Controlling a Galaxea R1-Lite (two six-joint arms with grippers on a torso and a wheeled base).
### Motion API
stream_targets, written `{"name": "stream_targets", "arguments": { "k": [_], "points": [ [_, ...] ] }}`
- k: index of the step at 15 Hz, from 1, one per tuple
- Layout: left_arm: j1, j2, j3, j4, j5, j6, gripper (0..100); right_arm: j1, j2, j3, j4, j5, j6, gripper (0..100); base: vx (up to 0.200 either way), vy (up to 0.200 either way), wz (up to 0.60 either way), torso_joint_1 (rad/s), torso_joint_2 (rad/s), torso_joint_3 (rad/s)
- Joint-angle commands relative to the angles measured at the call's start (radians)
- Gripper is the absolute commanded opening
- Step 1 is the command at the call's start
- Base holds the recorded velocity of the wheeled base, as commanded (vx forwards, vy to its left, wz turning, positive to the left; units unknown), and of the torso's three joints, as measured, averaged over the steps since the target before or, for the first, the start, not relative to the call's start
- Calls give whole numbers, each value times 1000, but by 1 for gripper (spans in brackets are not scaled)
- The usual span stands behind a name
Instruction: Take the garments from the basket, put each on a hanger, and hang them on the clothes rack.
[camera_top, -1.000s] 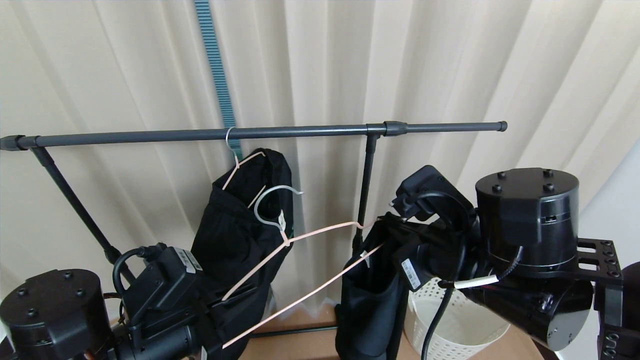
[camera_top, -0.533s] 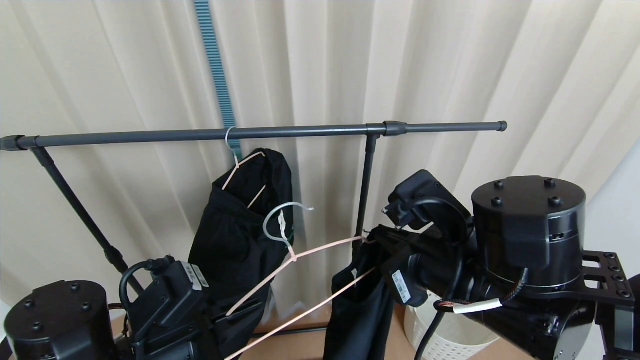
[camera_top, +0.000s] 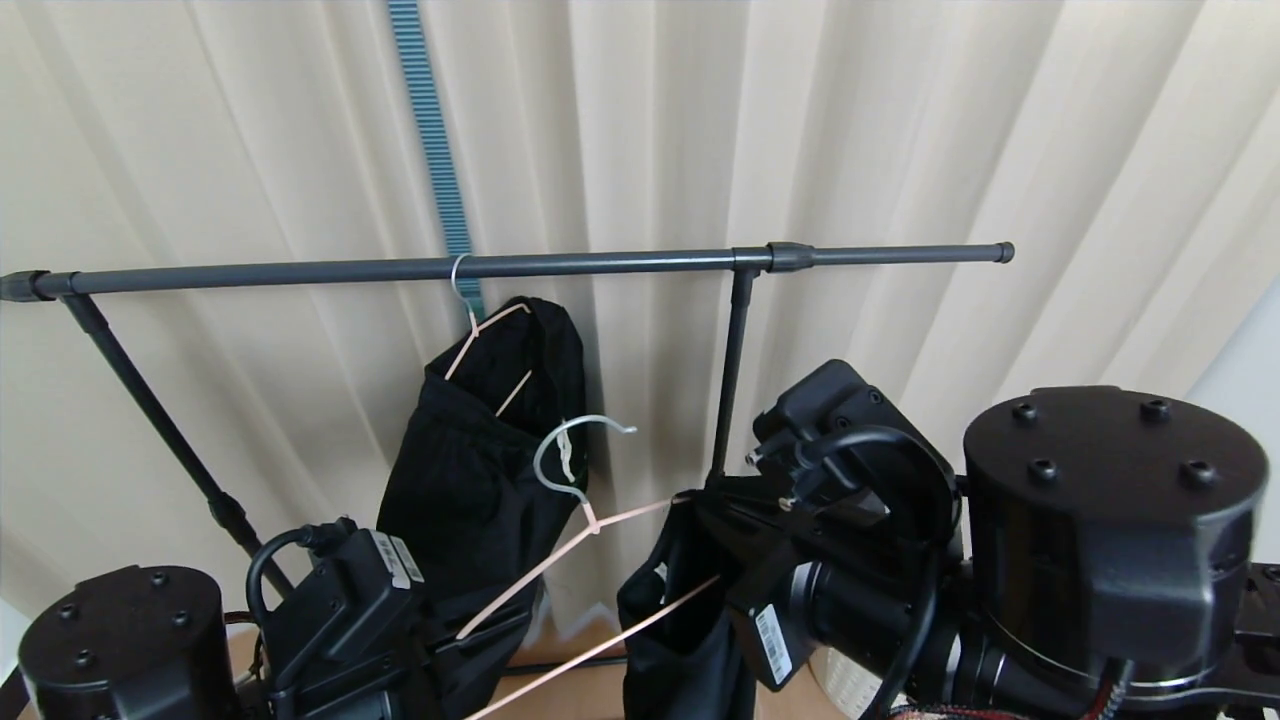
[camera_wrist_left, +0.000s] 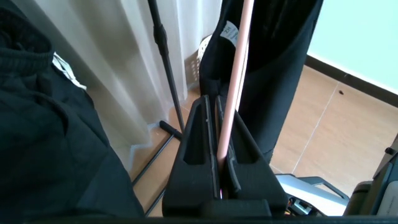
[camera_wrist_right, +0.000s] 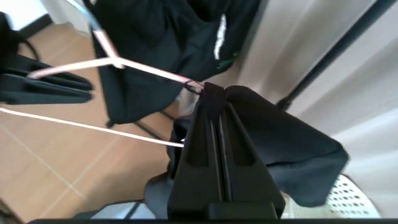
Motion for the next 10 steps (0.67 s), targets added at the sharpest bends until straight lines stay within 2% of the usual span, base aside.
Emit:
{"name": "stream_targets", "arguments": {
  "k": [1, 2, 4, 6, 10],
  "points": [
    [-6, 2, 0, 0, 0, -2, 0, 39, -2, -1, -22, 1, 19, 0, 0, 0, 0, 0, 0, 0],
    [-8, 2, 0, 0, 0, -2, 0, 67, 10, 5, -78, -1, 37, 0, 0, 0, 0, 0, 0, 0],
    [-10, 2, 0, 0, 0, -2, 0, 90, 29, 7, -111, -1, 59, 0, 0, 0, 0, 0, 0, 0],
    [-10, 4, 0, 0, 0, -2, 0, 131, 32, 2, -148, 1, 128, 0, 0, 0, 0, 0, 0, 0],
    [-10, -7, 0, -2, 0, -2, 0, 125, 33, 7, -160, -4, 128, 0, 0, 0, 0, 0, 0, 0]
  ]
}}
